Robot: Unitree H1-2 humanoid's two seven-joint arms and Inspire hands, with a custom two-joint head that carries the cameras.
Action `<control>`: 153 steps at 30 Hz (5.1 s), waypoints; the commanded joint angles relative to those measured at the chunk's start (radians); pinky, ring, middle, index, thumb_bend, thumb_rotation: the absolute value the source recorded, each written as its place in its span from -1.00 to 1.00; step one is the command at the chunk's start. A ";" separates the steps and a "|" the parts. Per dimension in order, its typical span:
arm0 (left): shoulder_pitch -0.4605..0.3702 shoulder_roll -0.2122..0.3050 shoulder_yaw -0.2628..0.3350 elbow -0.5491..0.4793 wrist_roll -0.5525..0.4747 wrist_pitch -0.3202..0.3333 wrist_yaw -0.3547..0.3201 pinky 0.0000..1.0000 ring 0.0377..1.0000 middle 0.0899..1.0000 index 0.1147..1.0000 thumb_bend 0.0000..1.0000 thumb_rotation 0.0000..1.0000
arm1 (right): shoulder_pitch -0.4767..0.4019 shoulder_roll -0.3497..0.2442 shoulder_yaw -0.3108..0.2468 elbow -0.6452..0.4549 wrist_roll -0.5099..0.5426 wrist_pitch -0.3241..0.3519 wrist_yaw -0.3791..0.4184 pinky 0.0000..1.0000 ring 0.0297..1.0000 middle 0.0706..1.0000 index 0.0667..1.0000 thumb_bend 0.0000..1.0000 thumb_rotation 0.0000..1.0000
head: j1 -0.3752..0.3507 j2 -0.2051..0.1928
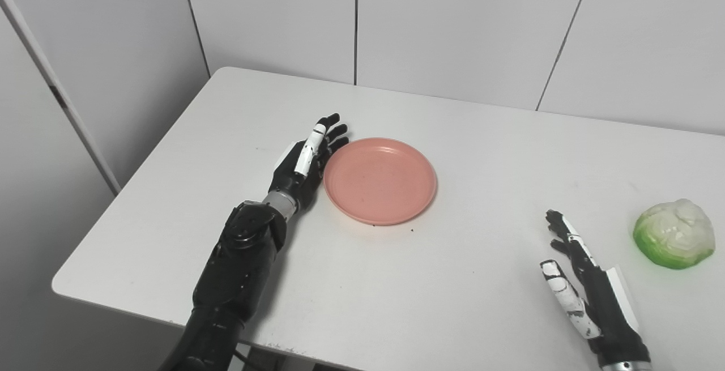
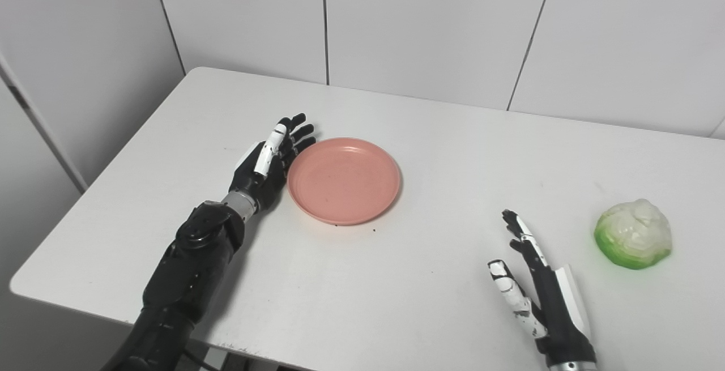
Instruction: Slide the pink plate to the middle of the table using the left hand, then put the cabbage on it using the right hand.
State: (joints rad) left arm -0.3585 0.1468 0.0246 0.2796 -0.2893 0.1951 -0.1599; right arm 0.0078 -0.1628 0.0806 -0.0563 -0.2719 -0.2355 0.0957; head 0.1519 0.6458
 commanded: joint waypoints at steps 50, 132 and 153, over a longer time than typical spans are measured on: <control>0.158 -0.053 -0.113 -0.103 0.010 0.026 -0.130 0.88 0.87 0.90 0.88 -0.09 1.00 | -0.021 0.076 0.031 -0.076 -0.062 0.128 -0.035 0.81 0.87 0.88 0.89 -0.43 1.00 | -0.354 0.065; 0.093 0.029 0.012 0.215 -0.035 -0.160 -0.318 0.74 0.77 0.78 0.75 -0.02 0.96 | -0.273 -0.119 -0.175 -0.062 -0.505 0.573 -0.153 0.51 0.85 1.00 1.00 1.00 0.25 | -0.672 -0.024; 0.090 0.041 0.031 0.224 -0.049 -0.148 -0.342 0.71 0.76 0.78 0.75 -0.03 0.95 | -0.327 -0.161 -0.141 0.042 -0.467 0.612 -0.161 0.64 0.94 1.00 1.00 1.00 0.20 | -0.688 -0.006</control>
State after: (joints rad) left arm -0.3418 0.1728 0.0528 0.4353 -0.3473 0.0116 -0.5138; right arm -0.2757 -0.2974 -0.0579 -0.0038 -0.7412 0.3652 -0.0522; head -0.5369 0.6412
